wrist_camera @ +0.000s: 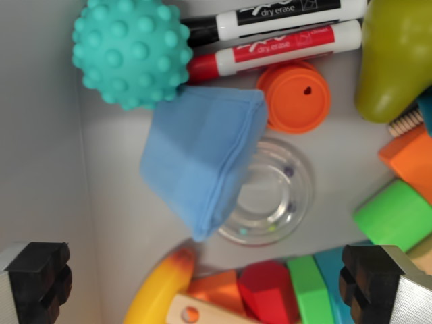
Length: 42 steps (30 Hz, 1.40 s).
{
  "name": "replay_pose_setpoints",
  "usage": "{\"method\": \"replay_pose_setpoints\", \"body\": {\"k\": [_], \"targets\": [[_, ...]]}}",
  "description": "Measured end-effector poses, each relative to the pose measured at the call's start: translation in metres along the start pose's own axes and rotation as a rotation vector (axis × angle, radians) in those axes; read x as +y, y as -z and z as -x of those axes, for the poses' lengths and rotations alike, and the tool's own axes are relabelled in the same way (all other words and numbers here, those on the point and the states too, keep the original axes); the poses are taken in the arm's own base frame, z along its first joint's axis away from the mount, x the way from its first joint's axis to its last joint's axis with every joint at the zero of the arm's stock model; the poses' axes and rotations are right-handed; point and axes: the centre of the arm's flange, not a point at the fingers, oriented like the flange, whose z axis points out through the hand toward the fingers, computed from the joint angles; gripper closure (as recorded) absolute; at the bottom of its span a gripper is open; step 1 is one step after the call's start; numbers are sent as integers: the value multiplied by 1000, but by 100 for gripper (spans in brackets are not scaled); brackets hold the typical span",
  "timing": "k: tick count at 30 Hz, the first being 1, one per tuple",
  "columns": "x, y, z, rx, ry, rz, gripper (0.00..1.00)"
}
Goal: Pick an object from the bin
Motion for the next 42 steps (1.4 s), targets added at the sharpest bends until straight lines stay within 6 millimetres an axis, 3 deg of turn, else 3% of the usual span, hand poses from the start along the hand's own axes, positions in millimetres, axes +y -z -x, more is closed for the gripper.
{"method": "replay_pose_setpoints", "body": {"k": [22,31,42], "targets": [[1,-83,-1,0,-2,1,0],[2,-106,-1,0,-2,2,0],[1,-119,-2,0,-2,1,0]]}}
